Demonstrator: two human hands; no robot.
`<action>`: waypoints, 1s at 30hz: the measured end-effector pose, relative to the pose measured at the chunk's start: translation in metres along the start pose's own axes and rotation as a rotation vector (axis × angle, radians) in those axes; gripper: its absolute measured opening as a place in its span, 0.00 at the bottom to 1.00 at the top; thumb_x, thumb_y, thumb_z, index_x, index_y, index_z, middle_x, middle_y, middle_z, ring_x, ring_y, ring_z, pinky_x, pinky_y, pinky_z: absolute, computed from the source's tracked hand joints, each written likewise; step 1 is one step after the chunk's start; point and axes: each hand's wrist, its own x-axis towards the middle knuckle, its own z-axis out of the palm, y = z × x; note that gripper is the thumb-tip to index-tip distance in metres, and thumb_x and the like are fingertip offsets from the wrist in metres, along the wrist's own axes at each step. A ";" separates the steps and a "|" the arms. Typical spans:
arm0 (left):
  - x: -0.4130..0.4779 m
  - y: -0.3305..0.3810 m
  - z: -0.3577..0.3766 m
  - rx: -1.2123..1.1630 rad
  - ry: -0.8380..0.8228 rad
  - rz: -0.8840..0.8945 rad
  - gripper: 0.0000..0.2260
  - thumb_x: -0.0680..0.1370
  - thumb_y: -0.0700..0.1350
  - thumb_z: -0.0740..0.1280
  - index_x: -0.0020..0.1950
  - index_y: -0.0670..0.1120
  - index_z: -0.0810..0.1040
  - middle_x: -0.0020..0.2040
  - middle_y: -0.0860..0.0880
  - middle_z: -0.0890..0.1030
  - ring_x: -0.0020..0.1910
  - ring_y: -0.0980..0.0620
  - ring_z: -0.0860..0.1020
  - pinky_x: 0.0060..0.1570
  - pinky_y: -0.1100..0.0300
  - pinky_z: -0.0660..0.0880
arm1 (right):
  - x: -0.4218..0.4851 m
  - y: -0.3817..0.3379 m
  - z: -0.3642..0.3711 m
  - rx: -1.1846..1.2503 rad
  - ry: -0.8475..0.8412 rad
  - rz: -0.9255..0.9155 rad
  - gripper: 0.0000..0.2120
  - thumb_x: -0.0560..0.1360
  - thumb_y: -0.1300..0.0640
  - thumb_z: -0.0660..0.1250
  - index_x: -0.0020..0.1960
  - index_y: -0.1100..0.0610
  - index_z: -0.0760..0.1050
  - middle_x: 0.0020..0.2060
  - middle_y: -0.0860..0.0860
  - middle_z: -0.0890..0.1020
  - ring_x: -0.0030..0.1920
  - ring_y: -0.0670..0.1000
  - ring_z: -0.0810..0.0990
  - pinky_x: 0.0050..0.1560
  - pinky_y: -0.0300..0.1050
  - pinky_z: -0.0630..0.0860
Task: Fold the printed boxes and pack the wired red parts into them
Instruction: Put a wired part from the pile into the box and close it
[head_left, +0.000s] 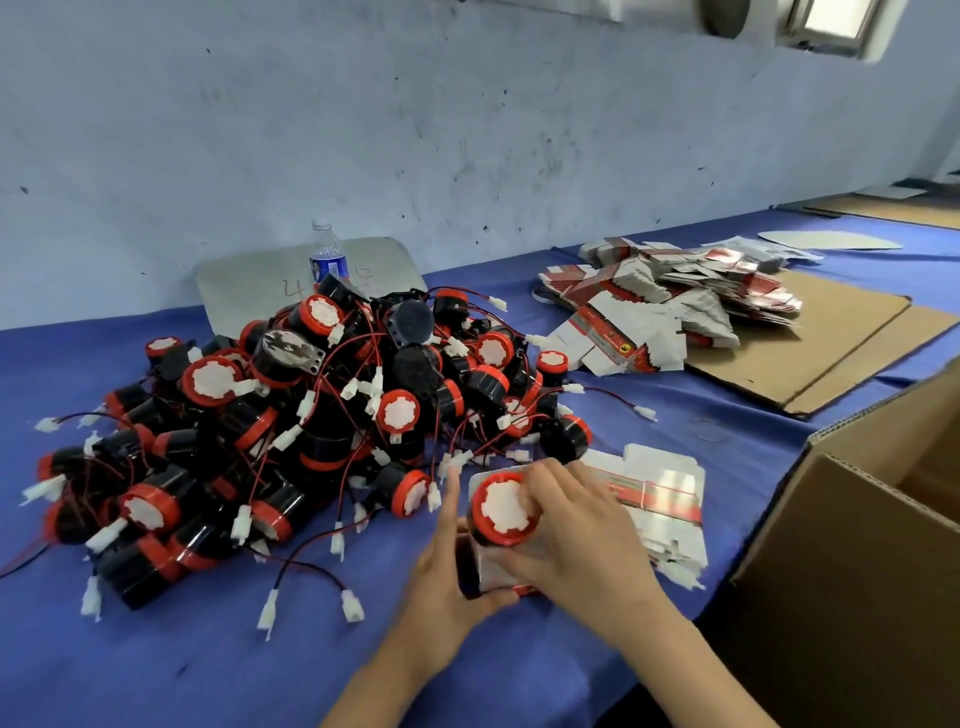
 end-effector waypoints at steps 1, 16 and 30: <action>-0.001 0.000 0.000 0.036 0.018 -0.008 0.56 0.68 0.44 0.79 0.74 0.69 0.37 0.57 0.71 0.75 0.56 0.68 0.76 0.49 0.73 0.73 | 0.000 -0.001 0.004 -0.068 -0.039 0.010 0.23 0.57 0.40 0.78 0.41 0.51 0.71 0.38 0.46 0.79 0.40 0.53 0.77 0.38 0.41 0.74; -0.011 0.005 0.011 0.544 0.100 0.239 0.37 0.68 0.40 0.79 0.68 0.66 0.66 0.80 0.50 0.50 0.63 0.60 0.74 0.41 0.71 0.77 | -0.008 0.019 0.020 -0.207 -0.638 0.013 0.18 0.75 0.43 0.59 0.62 0.49 0.67 0.70 0.39 0.67 0.76 0.48 0.37 0.67 0.61 0.23; -0.008 0.007 0.018 0.670 0.175 0.023 0.13 0.78 0.53 0.66 0.62 0.51 0.77 0.74 0.58 0.41 0.72 0.49 0.66 0.55 0.54 0.76 | -0.035 0.016 -0.018 0.407 -0.230 0.536 0.10 0.74 0.62 0.71 0.43 0.46 0.76 0.31 0.47 0.81 0.28 0.44 0.79 0.36 0.35 0.77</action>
